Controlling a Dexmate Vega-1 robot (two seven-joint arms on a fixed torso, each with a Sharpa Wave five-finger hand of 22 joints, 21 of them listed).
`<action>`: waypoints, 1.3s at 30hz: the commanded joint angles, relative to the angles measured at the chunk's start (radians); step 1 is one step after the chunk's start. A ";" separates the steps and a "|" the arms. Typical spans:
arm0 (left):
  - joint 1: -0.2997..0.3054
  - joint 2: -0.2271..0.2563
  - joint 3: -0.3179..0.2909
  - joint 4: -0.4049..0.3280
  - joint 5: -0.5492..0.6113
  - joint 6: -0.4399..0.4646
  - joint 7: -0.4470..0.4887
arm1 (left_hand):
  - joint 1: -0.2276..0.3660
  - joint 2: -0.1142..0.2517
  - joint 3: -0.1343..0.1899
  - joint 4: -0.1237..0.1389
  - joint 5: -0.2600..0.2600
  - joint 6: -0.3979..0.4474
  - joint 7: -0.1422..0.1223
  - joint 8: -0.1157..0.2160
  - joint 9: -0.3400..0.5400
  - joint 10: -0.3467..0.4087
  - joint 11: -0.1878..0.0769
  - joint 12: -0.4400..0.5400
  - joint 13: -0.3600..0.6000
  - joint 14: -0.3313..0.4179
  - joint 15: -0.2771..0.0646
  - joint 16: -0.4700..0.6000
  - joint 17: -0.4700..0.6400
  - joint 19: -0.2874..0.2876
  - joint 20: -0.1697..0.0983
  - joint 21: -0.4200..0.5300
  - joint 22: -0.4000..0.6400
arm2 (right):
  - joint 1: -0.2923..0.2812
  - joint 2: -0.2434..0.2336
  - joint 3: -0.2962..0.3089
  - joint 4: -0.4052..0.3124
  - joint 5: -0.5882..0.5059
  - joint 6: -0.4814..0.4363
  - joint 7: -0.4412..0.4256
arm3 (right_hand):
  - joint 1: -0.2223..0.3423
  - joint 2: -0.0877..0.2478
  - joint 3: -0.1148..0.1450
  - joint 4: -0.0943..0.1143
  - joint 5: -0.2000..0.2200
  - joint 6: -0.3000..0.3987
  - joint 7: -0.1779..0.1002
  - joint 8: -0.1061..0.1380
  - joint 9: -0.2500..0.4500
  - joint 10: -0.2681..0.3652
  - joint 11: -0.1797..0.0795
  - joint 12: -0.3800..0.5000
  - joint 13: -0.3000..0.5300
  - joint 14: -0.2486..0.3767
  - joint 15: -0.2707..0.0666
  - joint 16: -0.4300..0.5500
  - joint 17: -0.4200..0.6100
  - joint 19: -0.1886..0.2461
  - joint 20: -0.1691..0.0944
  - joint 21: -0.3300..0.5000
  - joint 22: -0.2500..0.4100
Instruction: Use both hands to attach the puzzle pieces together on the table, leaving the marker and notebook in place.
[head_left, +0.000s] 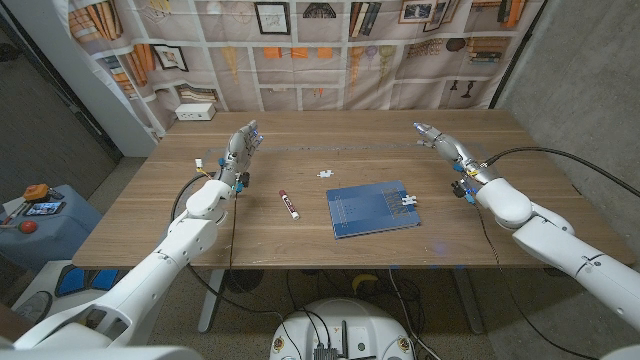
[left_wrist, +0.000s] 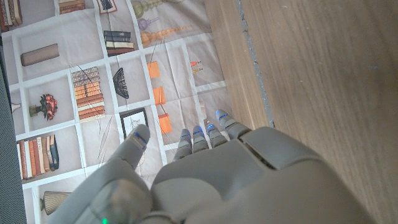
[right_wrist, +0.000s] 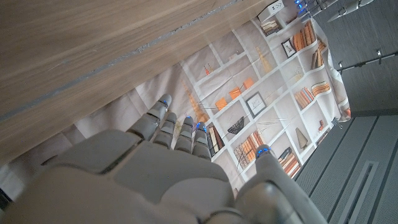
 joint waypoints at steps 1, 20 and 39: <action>0.019 0.013 -0.011 -0.039 -0.010 0.037 0.032 | 0.014 0.061 0.003 -0.010 0.000 0.014 0.000 0.005 0.003 0.006 -0.002 0.006 0.004 0.009 -0.008 0.005 0.004 0.011 -0.002 0.001 0.005 | -0.089 -0.064 0.051 -0.050 -0.123 0.030 -0.086 | 0.008 0.003 0.003 -0.014 0.003 0.011 -0.004 -0.006 0.006 0.009 0.002 0.000 0.001 0.008 -0.005 0.002 -0.002 0.007 -0.004 0.007 0.003; 0.099 0.039 -0.040 -0.125 0.013 0.046 0.126 | 0.023 0.063 0.003 -0.030 -0.002 0.027 -0.003 0.005 0.003 0.017 -0.009 0.005 0.004 0.022 -0.010 0.007 0.004 0.020 -0.001 0.002 0.005 | -0.217 -0.194 0.139 -0.160 -0.248 -0.024 -0.094 | 0.037 0.000 0.009 -0.048 -0.005 -0.015 -0.027 -0.026 0.008 0.020 0.002 0.001 0.003 0.012 0.003 0.000 -0.013 0.009 -0.003 0.007 0.003; 0.102 0.051 -0.048 -0.139 0.016 0.071 0.139 | 0.031 0.067 0.004 -0.047 -0.002 0.038 -0.006 0.003 0.003 0.028 -0.012 0.004 0.004 0.032 -0.012 0.006 0.005 0.028 -0.004 0.003 0.006 | -0.400 -0.304 0.298 -0.297 -0.363 -0.148 -0.089 | 0.088 -0.018 0.017 -0.102 -0.009 -0.050 -0.051 -0.031 0.013 -0.020 0.001 -0.011 0.005 0.004 0.007 -0.004 -0.019 0.003 0.003 0.006 0.003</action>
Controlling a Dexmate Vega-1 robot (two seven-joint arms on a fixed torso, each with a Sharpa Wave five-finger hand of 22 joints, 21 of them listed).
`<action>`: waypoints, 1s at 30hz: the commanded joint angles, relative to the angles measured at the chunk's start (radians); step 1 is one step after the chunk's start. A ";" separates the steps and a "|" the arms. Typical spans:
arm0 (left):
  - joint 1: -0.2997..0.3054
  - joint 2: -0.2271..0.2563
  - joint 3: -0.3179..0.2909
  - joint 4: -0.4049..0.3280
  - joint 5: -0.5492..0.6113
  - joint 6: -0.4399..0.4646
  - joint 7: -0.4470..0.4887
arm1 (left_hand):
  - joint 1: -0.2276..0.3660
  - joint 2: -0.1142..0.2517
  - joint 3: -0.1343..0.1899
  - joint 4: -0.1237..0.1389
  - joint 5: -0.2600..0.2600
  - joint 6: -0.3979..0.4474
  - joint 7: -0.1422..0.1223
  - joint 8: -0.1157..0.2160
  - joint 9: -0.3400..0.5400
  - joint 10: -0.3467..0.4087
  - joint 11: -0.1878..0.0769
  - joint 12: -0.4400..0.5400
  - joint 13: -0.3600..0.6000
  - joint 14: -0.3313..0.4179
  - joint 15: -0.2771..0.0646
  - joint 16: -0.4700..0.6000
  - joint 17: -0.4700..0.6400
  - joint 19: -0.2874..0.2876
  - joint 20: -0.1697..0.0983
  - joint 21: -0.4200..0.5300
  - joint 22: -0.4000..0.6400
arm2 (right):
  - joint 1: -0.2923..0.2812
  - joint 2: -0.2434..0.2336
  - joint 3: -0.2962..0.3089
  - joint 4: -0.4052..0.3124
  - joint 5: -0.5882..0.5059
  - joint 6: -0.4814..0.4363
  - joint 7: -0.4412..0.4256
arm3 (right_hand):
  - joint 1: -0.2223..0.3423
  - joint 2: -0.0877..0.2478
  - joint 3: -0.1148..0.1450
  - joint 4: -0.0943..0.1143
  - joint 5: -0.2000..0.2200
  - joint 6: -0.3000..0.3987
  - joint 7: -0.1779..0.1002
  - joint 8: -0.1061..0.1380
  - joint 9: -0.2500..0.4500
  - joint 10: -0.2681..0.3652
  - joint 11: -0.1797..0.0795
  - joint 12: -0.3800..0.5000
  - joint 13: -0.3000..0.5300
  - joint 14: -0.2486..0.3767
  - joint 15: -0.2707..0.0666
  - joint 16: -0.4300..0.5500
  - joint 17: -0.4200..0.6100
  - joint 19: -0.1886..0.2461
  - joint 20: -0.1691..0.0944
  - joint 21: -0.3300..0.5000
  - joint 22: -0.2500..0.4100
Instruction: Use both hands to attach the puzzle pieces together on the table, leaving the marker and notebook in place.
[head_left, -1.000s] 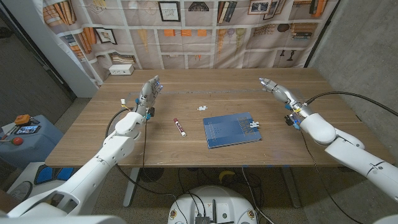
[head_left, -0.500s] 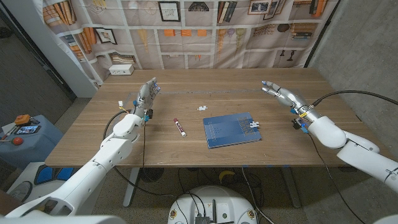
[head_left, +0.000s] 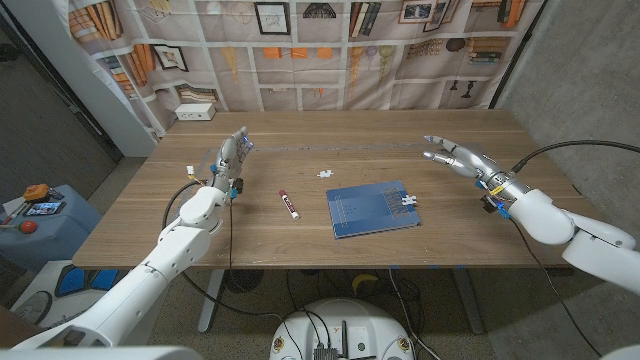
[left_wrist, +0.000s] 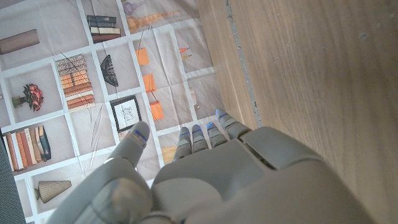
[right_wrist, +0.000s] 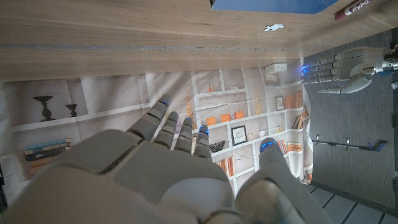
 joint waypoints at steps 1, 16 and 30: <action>-0.001 0.007 -0.004 -0.007 0.004 0.020 0.013 | 0.012 0.058 0.004 -0.008 -0.002 0.012 0.000 0.004 0.003 0.005 0.000 0.004 0.004 0.002 -0.014 0.002 0.005 0.010 0.003 0.003 0.006 | -0.125 -0.084 0.110 -0.101 -0.089 -0.095 0.025 | 0.034 -0.003 0.006 -0.023 -0.002 -0.009 -0.014 0.003 0.004 -0.006 -0.004 0.001 0.003 -0.003 0.006 -0.005 -0.002 0.000 0.006 0.006 0.003; -0.013 0.002 0.003 0.002 0.001 0.043 0.016 | 0.015 0.063 0.003 -0.013 -0.003 0.015 0.001 0.002 0.003 0.007 -0.001 0.002 0.004 0.002 -0.015 0.001 0.006 0.010 0.004 0.002 0.006 | -0.144 -0.135 0.162 -0.188 -0.151 -0.197 0.174 | 0.174 -0.021 0.042 -0.086 -0.009 -0.039 -0.052 0.013 0.009 -0.076 -0.018 -0.005 0.007 -0.046 0.033 -0.017 -0.010 -0.029 0.040 0.002 0.004; -0.036 -0.009 0.013 0.022 0.008 0.045 0.016 | 0.016 0.067 0.002 -0.016 -0.003 0.017 0.000 0.000 0.003 0.010 0.000 0.001 0.005 0.002 -0.015 0.001 0.007 0.011 0.004 0.001 0.006 | -0.103 -0.176 0.158 -0.259 -0.115 -0.310 0.350 | 0.314 -0.041 0.087 -0.091 -0.009 -0.071 -0.050 0.020 0.014 -0.146 0.005 -0.006 0.011 -0.093 0.071 -0.022 -0.014 -0.055 0.077 0.003 0.004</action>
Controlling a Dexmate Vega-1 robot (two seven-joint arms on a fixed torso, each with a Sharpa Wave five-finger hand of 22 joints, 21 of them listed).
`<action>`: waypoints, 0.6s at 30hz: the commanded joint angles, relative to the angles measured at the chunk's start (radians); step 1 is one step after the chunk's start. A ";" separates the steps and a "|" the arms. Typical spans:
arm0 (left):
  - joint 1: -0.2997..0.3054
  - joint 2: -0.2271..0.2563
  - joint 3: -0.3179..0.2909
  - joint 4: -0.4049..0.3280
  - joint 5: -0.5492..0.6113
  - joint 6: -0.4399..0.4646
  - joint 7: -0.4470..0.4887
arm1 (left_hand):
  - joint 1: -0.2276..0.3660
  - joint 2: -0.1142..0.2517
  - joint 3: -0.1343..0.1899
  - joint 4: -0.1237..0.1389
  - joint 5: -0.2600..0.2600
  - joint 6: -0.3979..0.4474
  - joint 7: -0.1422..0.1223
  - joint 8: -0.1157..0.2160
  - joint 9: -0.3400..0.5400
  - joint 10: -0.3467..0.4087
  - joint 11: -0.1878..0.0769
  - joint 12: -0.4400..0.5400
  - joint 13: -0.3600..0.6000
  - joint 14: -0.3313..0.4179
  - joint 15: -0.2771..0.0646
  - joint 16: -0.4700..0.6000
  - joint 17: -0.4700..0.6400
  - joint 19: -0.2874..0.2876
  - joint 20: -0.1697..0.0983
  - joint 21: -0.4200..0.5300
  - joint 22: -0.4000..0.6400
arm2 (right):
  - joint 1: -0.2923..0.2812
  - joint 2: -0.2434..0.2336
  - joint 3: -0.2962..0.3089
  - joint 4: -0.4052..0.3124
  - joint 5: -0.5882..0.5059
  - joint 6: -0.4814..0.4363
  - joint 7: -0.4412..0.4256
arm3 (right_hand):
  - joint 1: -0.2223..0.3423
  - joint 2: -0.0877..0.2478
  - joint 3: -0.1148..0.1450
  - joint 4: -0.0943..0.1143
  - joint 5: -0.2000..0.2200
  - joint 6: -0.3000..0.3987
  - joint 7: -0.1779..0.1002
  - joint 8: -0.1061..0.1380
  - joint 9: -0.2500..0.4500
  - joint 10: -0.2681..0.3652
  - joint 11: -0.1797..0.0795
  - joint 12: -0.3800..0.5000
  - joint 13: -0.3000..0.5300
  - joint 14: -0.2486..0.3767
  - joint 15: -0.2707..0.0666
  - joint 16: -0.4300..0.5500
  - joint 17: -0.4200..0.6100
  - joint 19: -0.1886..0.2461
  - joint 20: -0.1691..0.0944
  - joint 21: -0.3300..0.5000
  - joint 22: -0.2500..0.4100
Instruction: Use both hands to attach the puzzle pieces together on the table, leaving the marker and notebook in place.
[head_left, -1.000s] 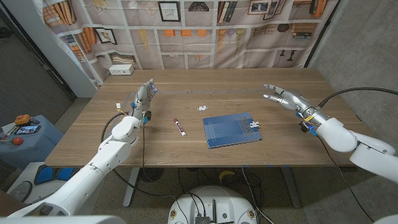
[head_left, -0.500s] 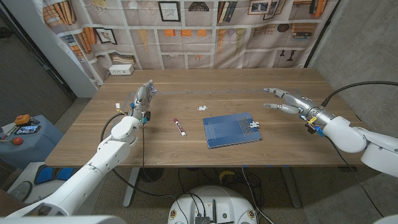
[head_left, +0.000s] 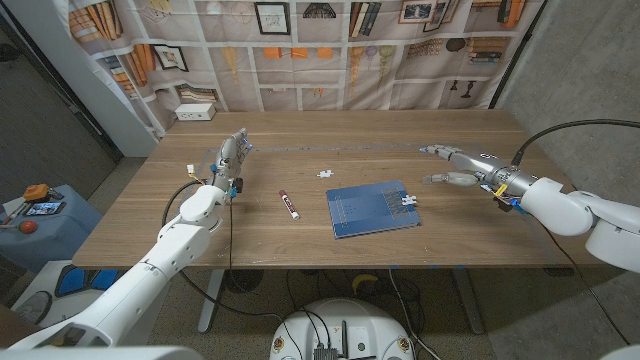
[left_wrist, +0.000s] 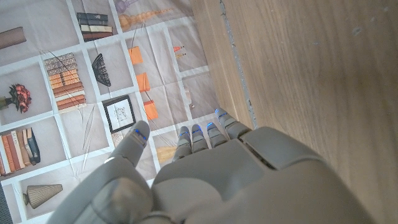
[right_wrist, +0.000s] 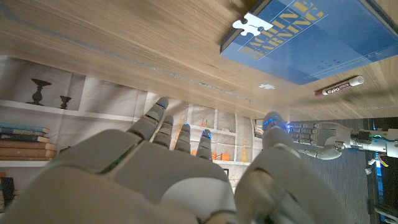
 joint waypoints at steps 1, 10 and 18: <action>-0.021 -0.007 0.009 0.016 0.008 0.006 0.002 | 0.013 0.064 0.002 -0.008 -0.003 0.006 0.000 0.000 0.003 0.007 -0.004 0.001 0.005 0.003 -0.015 0.001 0.002 0.006 -0.001 0.001 0.001 | 0.022 -0.039 0.008 -0.078 0.020 -0.123 0.152 | 0.045 -0.007 0.017 0.000 0.000 -0.015 0.004 0.008 0.006 -0.028 0.009 -0.002 0.003 -0.020 0.013 -0.002 0.000 -0.004 0.014 0.003 0.002; -0.034 -0.014 0.016 0.024 0.010 0.016 0.005 | 0.013 0.066 0.001 -0.008 -0.003 0.009 0.000 0.000 0.003 0.008 -0.004 0.000 0.005 0.003 -0.015 0.001 0.002 0.007 -0.001 0.001 0.001 | 0.077 -0.068 -0.050 -0.136 -0.005 -0.241 0.209 | 0.128 -0.042 0.037 0.002 0.006 -0.006 0.007 0.024 0.010 -0.071 0.026 0.001 0.007 -0.058 0.055 -0.004 -0.001 -0.047 0.048 -0.004 0.002; -0.041 -0.017 0.021 0.032 0.011 0.021 0.004 | 0.014 0.069 0.000 -0.008 -0.003 0.009 0.000 -0.001 0.003 0.009 -0.003 -0.001 0.005 0.002 -0.014 0.001 0.003 0.008 -0.002 0.001 0.001 | 0.168 -0.097 -0.144 -0.178 -0.024 -0.340 0.276 | 0.185 -0.073 0.046 0.005 0.007 0.025 0.006 0.044 0.012 -0.105 0.050 0.001 0.010 -0.104 0.076 -0.008 0.000 -0.120 0.057 -0.009 0.002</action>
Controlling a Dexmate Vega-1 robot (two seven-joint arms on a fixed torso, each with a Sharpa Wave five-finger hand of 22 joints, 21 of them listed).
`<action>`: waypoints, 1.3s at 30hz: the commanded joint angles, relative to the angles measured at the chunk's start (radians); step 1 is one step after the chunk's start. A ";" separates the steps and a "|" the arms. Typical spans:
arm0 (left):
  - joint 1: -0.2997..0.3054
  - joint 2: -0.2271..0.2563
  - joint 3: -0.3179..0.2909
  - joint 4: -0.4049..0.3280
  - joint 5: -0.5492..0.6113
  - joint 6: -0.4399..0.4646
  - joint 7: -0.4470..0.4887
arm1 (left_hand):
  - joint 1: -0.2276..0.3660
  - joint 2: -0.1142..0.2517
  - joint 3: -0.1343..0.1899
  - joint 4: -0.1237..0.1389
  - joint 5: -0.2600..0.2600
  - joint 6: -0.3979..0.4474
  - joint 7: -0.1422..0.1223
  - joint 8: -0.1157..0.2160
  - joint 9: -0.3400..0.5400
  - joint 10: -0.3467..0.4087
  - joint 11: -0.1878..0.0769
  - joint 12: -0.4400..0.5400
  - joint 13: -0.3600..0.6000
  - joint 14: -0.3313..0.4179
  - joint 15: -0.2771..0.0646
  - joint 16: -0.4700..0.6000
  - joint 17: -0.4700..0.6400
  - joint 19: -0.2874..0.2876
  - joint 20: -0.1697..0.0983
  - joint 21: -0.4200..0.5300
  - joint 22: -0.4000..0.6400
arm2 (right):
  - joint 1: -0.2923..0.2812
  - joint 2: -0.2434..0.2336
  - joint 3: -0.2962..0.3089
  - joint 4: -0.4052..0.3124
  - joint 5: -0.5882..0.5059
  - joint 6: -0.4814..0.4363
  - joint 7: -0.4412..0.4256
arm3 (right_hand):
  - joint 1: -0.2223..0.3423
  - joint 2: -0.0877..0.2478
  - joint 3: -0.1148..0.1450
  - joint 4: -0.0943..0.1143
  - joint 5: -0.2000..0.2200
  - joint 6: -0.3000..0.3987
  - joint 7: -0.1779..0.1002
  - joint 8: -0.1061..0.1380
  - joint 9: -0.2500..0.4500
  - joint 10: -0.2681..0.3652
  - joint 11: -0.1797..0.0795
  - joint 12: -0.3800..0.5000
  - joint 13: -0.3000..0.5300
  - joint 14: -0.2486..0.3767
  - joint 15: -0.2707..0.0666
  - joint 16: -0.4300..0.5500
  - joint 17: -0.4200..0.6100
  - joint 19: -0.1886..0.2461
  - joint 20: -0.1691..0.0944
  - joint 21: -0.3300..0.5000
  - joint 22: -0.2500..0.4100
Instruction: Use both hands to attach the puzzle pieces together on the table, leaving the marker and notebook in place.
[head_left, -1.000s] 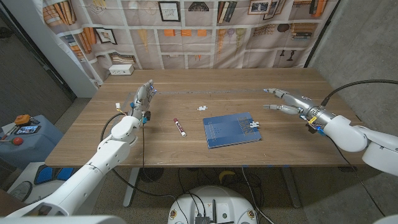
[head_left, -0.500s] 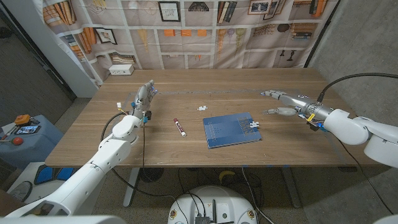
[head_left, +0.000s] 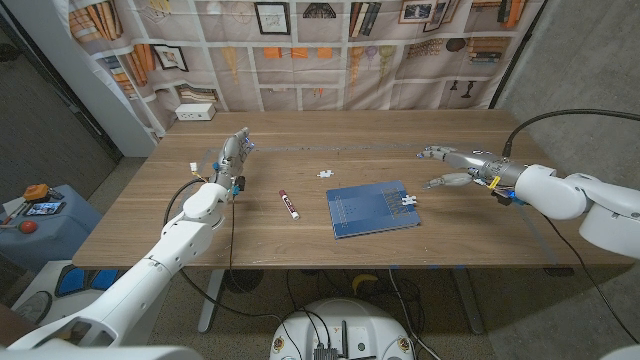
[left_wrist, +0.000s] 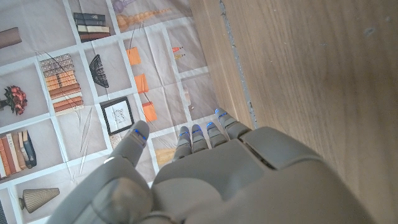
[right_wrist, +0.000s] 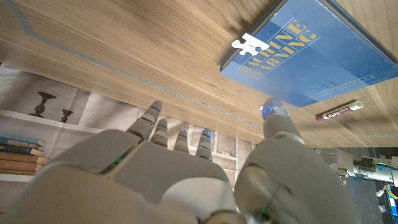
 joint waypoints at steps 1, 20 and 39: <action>-0.013 -0.005 0.009 0.010 0.003 0.013 0.003 | 0.013 0.070 0.004 -0.004 -0.003 0.009 0.001 -0.001 0.003 0.009 -0.003 -0.001 0.005 -0.001 -0.011 0.001 0.003 0.008 -0.002 0.001 0.001 | 0.116 -0.041 -0.118 -0.070 -0.030 -0.152 0.106 | 0.026 -0.017 0.011 0.003 0.007 0.010 -0.005 0.008 0.003 -0.026 0.007 0.001 0.005 -0.021 0.012 -0.001 0.000 -0.022 0.004 -0.003 0.002; -0.025 -0.010 0.014 0.024 0.006 0.012 -0.002 | 0.014 0.073 0.003 -0.003 -0.003 0.010 0.001 -0.002 0.004 0.009 -0.002 -0.003 0.005 -0.001 -0.010 0.001 0.003 0.008 -0.002 0.000 0.002 | 0.334 -0.014 -0.353 -0.115 -0.172 -0.300 0.239 | 0.071 -0.041 0.016 0.006 0.009 0.043 -0.008 0.028 0.008 -0.054 0.026 0.007 0.007 -0.033 0.027 0.008 0.001 -0.019 0.013 0.011 0.002; -0.041 -0.007 0.022 0.036 0.003 0.031 -0.014 | 0.016 0.074 0.002 -0.003 -0.003 0.010 0.000 -0.003 0.004 0.009 -0.005 -0.004 0.005 -0.002 -0.010 0.001 0.003 0.009 -0.002 0.000 0.002 | 0.405 0.042 -0.473 -0.124 -0.341 -0.376 0.343 | 0.078 -0.059 0.009 0.016 0.006 0.072 0.000 0.048 0.014 -0.041 0.024 0.017 0.009 -0.011 0.021 0.023 0.005 0.022 0.011 0.023 0.002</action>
